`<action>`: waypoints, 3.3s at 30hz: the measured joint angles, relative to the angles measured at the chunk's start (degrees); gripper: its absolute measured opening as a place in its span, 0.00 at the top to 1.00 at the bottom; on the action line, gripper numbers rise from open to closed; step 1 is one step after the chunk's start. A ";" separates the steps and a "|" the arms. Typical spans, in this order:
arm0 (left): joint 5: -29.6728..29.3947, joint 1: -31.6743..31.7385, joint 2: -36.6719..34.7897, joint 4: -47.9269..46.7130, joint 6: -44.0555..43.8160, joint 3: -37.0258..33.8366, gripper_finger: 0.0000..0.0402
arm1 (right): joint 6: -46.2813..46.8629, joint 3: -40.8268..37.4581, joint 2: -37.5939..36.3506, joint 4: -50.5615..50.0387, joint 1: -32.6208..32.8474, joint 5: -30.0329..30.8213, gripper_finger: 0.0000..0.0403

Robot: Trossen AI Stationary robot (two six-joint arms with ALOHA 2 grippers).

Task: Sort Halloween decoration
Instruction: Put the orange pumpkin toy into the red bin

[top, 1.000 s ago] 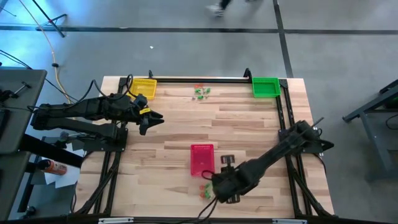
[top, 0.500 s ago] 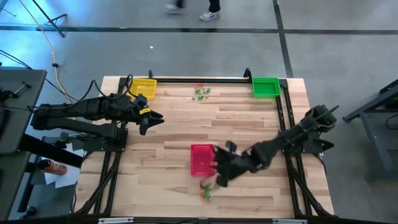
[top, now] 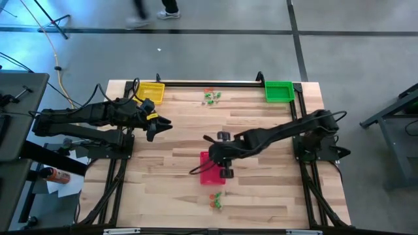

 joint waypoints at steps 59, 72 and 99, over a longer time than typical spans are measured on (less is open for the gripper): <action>0.00 0.00 -0.02 -0.02 0.47 0.00 0.63 | -7.17 5.54 18.81 -9.56 -4.26 -6.39 0.46; 0.90 0.01 -0.04 0.24 1.38 0.00 0.63 | 1.72 5.56 1.42 -10.32 -4.42 -0.04 0.45; -11.10 0.35 9.63 16.85 15.48 0.00 0.63 | 6.70 5.32 -13.28 -11.34 -14.71 28.68 0.45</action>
